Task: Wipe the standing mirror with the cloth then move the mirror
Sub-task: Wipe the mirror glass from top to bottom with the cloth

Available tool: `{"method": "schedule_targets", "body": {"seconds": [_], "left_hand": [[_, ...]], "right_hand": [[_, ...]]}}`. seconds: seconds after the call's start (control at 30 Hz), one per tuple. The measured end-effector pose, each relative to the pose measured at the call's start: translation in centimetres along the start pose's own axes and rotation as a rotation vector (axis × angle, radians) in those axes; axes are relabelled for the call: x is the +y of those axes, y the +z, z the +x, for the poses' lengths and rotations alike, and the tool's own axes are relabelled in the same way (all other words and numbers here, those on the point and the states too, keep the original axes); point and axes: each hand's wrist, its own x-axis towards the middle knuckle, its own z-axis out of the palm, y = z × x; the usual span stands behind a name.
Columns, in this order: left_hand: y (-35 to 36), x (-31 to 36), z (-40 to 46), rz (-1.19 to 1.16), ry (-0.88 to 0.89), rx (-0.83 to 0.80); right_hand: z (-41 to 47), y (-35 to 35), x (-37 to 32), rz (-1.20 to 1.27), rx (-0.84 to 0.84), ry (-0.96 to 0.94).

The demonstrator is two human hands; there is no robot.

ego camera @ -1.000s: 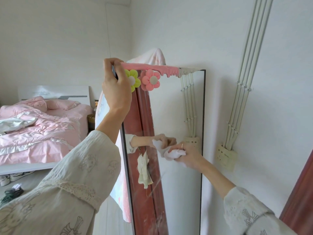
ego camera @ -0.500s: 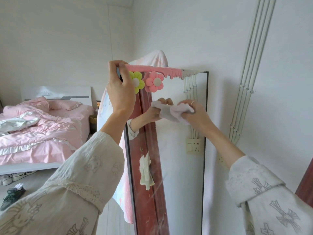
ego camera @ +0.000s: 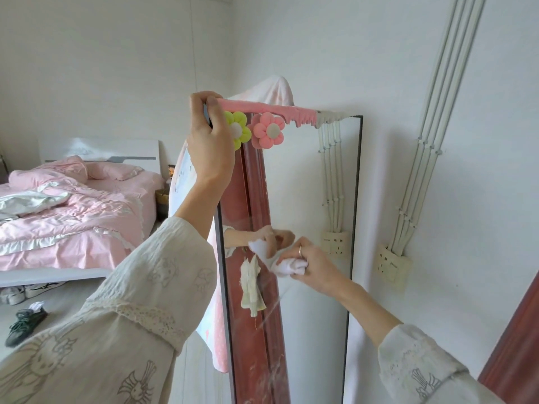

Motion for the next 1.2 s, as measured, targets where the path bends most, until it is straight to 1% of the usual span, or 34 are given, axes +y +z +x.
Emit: {"method": "schedule_targets", "body": {"seconds": [0.1, 0.13, 0.17, 0.2, 0.27, 0.33, 0.4, 0.43, 0.47, 0.53, 0.6, 0.67, 0.77, 0.87, 0.97, 1.03, 1.1, 1.2], "left_hand": [[-0.4, -0.3, -0.1, -0.014, 0.000, -0.023], [-0.5, -0.3, -0.3, -0.023, 0.001, -0.036], [-0.6, -0.3, -0.4, -0.028, 0.004, -0.053], [-0.7, -0.2, -0.6, -0.029, 0.001, -0.071], [-1.0, -0.1, -0.9, -0.037, -0.019, -0.108], [-1.5, -0.3, -1.0, -0.050, -0.052, -0.145], [-2.0, -0.7, -1.0, 0.000, -0.060, -0.174], [-2.2, -0.9, -1.0, 0.030, -0.069, -0.192], [-2.5, -1.0, -1.2, 0.048, -0.082, -0.211], [-2.9, -1.5, -1.9, 0.081, -0.086, -0.260], [-3.4, -2.1, -2.6, 0.139, -0.069, -0.299], [-4.0, -2.8, -3.1, 0.188, -0.073, -0.325], [-4.7, -3.4, -3.7, 0.253, -0.102, -0.351], [-5.1, -3.7, -4.4, 0.256, -0.112, -0.369], [-5.2, -3.7, -4.5, 0.253, -0.124, -0.373], [-5.3, -3.6, -4.5, 0.258, -0.121, -0.380], [-5.3, -3.3, -4.6, 0.253, -0.128, -0.386], [-5.5, -3.4, -5.0, 0.231, -0.141, -0.397]], "right_hand": [[-1.1, 0.9, 1.1, -0.151, -0.222, 0.105], [-1.4, 0.8, 1.1, -0.167, -0.275, 0.135], [-1.4, 0.3, 1.0, -0.155, -0.290, 0.162], [-1.1, -0.5, 0.7, -0.112, -0.252, 0.175], [0.1, -2.7, -0.5, 0.000, -0.082, 0.164], [1.9, -4.9, -2.1, 0.037, 0.137, 0.101], [3.5, -7.0, -4.3, 0.103, 0.374, 0.096], [4.2, -7.7, -5.2, 0.138, 0.454, 0.096], [4.9, -8.1, -6.1, 0.168, 0.505, 0.085], [6.1, -8.3, -7.5, 0.229, 0.529, 0.063], [6.7, -7.8, -8.6, 0.319, 0.511, 0.051], [6.7, -6.9, -9.1, 0.348, 0.478, 0.029], [5.5, -4.8, -9.0, 0.265, 0.348, -0.064], [3.5, -2.2, -7.1, 0.213, 0.238, -0.148], [1.2, 0.0, -5.5, 0.192, 0.130, -0.116], [0.1, 1.3, -4.6, 0.124, 0.078, -0.111], [-0.8, 2.3, -3.6, 0.050, 0.017, -0.068], [-1.8, 2.8, -2.3, -0.081, -0.196, 0.013]]}}
